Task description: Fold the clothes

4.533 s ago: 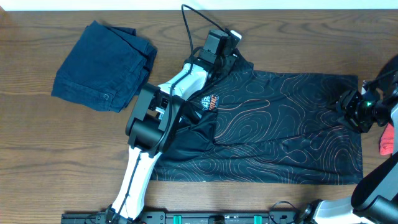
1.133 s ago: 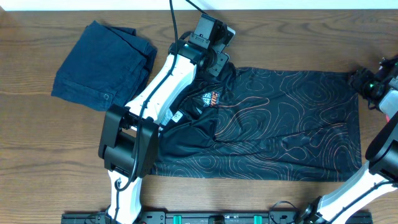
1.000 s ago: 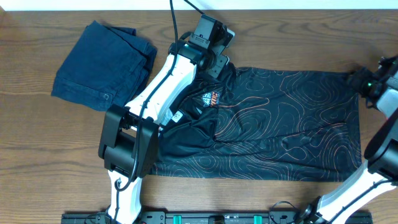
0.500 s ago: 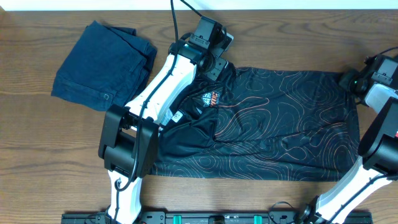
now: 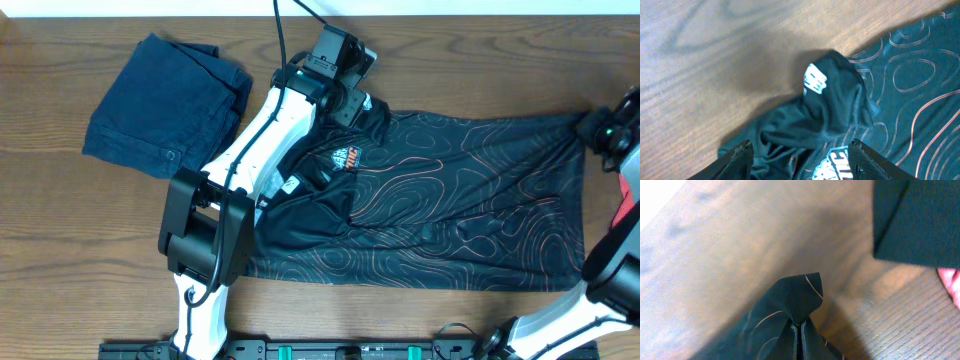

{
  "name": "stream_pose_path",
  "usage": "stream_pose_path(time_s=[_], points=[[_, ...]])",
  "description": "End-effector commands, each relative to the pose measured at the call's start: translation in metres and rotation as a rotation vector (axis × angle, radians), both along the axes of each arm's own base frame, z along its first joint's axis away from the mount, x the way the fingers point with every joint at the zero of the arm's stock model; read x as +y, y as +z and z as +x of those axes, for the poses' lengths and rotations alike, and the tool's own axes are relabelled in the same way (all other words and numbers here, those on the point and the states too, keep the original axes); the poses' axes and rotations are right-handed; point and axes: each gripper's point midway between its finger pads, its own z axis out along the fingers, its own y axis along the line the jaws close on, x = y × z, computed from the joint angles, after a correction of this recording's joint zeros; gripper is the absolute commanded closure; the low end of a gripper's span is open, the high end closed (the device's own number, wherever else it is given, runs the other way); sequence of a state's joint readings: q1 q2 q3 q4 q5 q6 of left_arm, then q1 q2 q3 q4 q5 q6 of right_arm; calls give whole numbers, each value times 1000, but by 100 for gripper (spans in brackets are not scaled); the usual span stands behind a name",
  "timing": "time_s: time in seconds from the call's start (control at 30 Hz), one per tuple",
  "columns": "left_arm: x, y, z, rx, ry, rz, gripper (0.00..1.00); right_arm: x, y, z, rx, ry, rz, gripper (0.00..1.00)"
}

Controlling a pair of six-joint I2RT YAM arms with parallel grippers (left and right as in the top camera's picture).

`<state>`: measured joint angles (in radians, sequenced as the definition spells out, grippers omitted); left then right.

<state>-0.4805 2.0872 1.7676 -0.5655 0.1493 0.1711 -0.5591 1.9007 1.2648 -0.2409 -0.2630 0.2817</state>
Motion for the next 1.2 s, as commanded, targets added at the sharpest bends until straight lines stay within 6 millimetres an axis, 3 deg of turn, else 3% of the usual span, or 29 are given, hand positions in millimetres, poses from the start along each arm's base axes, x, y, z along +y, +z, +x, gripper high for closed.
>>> stream_pose_path(time_s=[0.0, 0.1, 0.4, 0.53, 0.6, 0.73, 0.77, 0.97, 1.07, 1.13, 1.17], points=[[-3, -12, 6, 22, 56, -48, 37, 14, 12, 4, -41, 44, 49, 99], [-7, -21, 10, 27, 52, -58, 36, 20, 9, 2, -22, 54, 67, 99], [-13, -85, 11, 101, 26, -25, 35, 28, 1, -6, 26, 57, 98, 99], [-19, -101, 6, 113, -15, -2, 35, 29, 0, -7, 31, 57, 102, 99], [-23, -102, 3, 116, -22, 0, 40, 28, 0, -7, 31, 57, 101, 99], [-23, -95, 3, 98, -36, 13, 87, 28, 0, -7, 31, 57, 101, 99], [-22, -88, 5, 85, -30, 13, 90, 28, 0, -7, 31, 57, 101, 99], [-7, -37, 19, -39, 32, 50, 94, 28, 0, -8, 32, 54, 98, 99], [-5, -28, 16, -41, 33, 50, 94, 28, 0, -8, 32, 54, 98, 99], [-8, -30, 9, -12, 16, 41, 75, 28, 0, -8, 32, 54, 98, 99], [-12, -34, 4, 16, -4, 28, 72, 28, 0, -8, 32, 54, 98, 99]])
